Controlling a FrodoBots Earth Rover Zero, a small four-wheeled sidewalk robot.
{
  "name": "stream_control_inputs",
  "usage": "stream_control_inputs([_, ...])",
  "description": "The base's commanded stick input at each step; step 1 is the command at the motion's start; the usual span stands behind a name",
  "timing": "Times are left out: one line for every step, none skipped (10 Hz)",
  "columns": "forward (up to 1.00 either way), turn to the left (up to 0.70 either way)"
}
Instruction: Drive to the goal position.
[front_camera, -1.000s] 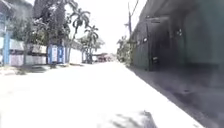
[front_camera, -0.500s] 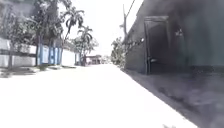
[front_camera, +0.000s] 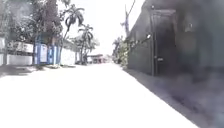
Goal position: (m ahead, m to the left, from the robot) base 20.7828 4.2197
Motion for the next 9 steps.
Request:
stream_control_inputs([1.00,-0.40])
stream_control_inputs([1.00,-0.39])
stream_control_inputs([1.00,-0.26])
stream_control_inputs([1.00,-0.03])
stream_control_inputs([1.00,0.00])
stream_control_inputs([1.00,0.00])
stream_control_inputs([1.00,0.00])
stream_control_inputs([1.00,0.00])
stream_control_inputs([1.00,0.00])
